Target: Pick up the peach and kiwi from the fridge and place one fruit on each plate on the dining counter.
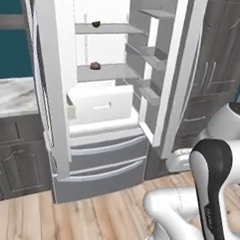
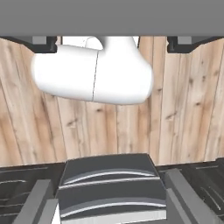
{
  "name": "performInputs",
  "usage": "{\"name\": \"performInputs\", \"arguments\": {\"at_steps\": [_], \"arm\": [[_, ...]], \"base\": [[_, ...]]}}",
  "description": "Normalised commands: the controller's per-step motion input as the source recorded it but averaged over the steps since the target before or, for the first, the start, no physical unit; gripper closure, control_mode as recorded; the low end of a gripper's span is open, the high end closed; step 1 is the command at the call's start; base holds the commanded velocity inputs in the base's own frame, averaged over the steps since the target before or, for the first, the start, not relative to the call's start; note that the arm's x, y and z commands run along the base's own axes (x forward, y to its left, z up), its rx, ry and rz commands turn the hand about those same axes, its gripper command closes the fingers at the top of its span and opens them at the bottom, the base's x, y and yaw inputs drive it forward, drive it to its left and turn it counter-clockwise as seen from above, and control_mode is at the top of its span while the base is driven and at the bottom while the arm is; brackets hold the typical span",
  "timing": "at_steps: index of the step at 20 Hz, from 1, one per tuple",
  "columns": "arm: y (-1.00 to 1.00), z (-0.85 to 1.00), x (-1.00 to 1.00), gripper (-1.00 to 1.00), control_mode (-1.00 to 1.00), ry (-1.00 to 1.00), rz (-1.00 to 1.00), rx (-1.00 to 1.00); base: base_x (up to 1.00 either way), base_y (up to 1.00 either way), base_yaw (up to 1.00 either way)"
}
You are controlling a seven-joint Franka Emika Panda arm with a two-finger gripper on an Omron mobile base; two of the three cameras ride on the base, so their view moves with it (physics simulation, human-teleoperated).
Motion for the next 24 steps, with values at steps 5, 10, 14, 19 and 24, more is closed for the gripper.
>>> {"name": "performInputs", "arguments": {"at_steps": [5, 10, 14, 19, 24], "arm": [[0.00, 0.00, 0.00, -1.00, 1.00, 0.00, 0.00, 0.00], [0.00, 0.00, 0.00, -1.00, 1.00, 0.00, 0.00, 0.00], [0.00, 0.00, 0.00, -1.00, 1.00, 0.00, 0.00, 0.00], [0.00, 0.00, 0.00, -1.00, 1.00, 0.00, 0.00, 0.00], [0.00, 0.00, 0.00, -1.00, 1.00, 0.00, 0.00, 0.00]], "base": [[0.72, 0.19, 0.28], [0.71, -0.21, 0.21], [0.60, -0.23, 0.07], [0.76, 0.00, 0.01], [0.71, 0.04, 0.00]]}}
